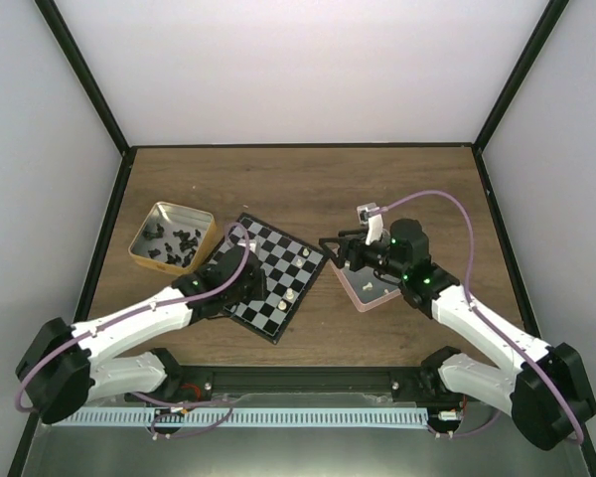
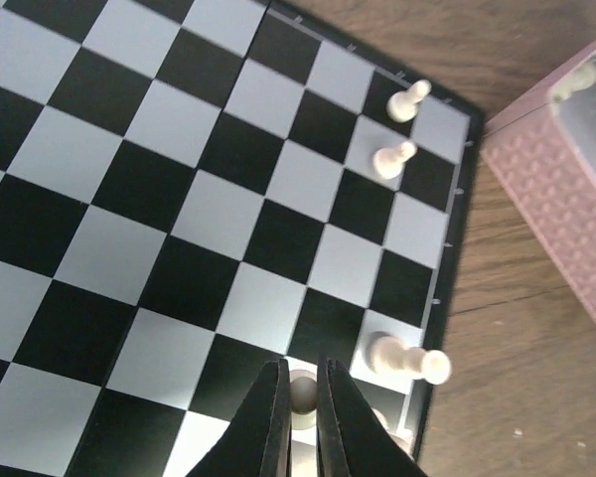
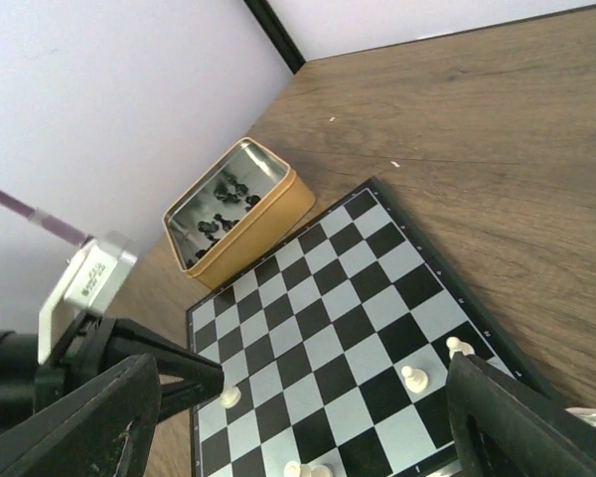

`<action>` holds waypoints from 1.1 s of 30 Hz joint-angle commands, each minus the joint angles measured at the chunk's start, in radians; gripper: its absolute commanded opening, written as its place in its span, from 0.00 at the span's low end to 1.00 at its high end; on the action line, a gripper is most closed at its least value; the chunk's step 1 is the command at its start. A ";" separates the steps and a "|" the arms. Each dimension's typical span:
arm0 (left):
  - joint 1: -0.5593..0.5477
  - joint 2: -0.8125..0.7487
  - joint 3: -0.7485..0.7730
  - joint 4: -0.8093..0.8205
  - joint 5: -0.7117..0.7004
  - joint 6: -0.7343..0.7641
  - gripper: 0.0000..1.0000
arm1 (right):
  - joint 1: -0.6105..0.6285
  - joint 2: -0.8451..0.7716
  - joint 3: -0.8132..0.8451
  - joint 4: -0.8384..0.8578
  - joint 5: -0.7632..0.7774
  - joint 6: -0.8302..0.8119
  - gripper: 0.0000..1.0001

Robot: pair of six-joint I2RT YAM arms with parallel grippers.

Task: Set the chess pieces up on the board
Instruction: Place the chess piece on the chessboard.

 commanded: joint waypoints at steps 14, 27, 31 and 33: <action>-0.011 0.429 0.181 0.238 -0.030 0.147 0.04 | 0.007 0.038 -0.014 -0.008 0.058 0.040 0.80; -0.011 0.529 0.197 0.291 -0.024 0.168 0.04 | 0.007 0.065 -0.011 -0.012 0.072 0.017 0.80; -0.011 0.547 0.206 0.284 -0.021 0.172 0.05 | 0.007 0.073 -0.005 -0.014 0.070 0.019 0.80; -0.010 0.544 0.202 0.283 -0.020 0.170 0.05 | 0.007 0.073 -0.005 -0.016 0.071 0.019 0.80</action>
